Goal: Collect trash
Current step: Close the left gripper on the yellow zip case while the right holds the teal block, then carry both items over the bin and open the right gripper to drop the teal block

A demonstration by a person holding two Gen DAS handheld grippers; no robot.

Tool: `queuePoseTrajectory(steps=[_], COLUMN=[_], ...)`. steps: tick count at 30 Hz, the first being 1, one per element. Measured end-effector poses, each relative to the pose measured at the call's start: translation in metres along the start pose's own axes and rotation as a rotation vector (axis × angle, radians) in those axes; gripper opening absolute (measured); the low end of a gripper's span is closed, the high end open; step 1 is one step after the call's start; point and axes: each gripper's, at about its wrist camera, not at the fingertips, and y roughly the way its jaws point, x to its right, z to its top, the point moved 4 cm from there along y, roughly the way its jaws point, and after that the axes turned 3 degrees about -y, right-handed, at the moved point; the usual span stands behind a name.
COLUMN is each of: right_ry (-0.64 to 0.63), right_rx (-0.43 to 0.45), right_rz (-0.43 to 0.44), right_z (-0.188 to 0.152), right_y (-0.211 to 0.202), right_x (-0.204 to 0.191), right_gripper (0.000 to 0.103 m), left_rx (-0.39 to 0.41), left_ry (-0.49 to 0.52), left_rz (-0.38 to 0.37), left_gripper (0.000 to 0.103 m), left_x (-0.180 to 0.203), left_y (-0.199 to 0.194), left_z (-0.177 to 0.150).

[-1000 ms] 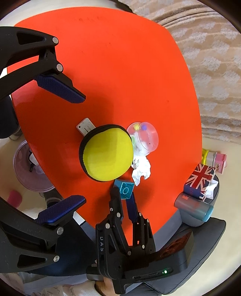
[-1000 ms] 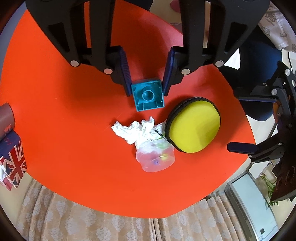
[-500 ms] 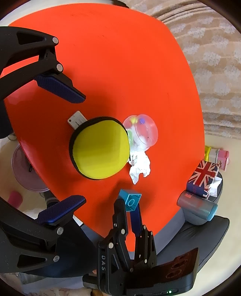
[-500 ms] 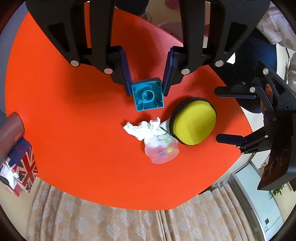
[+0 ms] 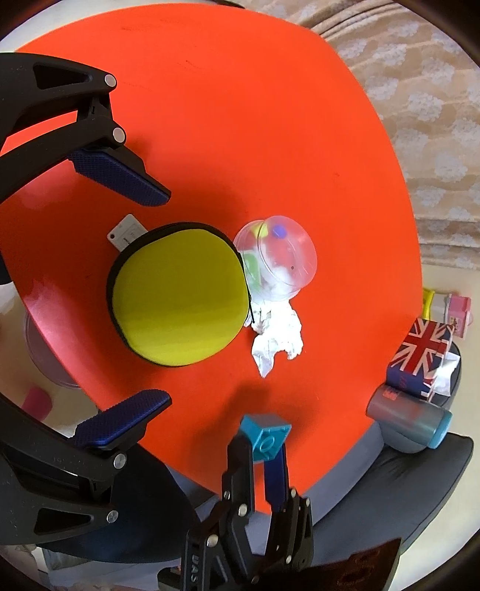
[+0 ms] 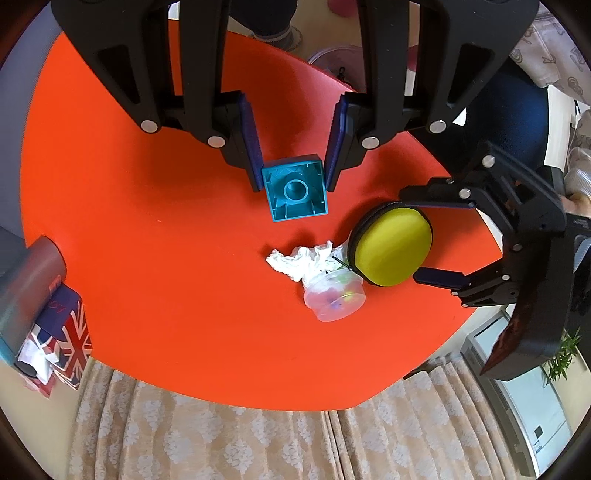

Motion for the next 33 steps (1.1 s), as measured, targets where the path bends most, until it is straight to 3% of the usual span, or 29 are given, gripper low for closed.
queuePoseTrajectory(steps=[13, 16, 18, 33], right_ry=[0.012, 0.013, 0.014, 0.018], right_rx=[0.008, 0.014, 0.016, 0.037], right_rz=[0.001, 0.006, 0.008, 0.002], right_z=[-0.004, -0.003, -0.003, -0.003], right_y=[-0.001, -0.001, -0.001, -0.011], right_x=[0.001, 0.001, 0.001, -0.001], right_gripper=[0.033, 0.033, 0.033, 0.033], left_rx=[0.008, 0.013, 0.016, 0.076], left_ry=[-0.004, -0.001, 0.009, 0.017], left_rz=[0.0, -0.003, -0.009, -0.015], left_gripper=[0.095, 0.08, 0.077, 0.075], left_x=[-0.001, -0.002, 0.0, 0.003], left_y=[0.007, 0.005, 0.005, -0.013], left_z=[0.003, 0.001, 0.001, 0.004])
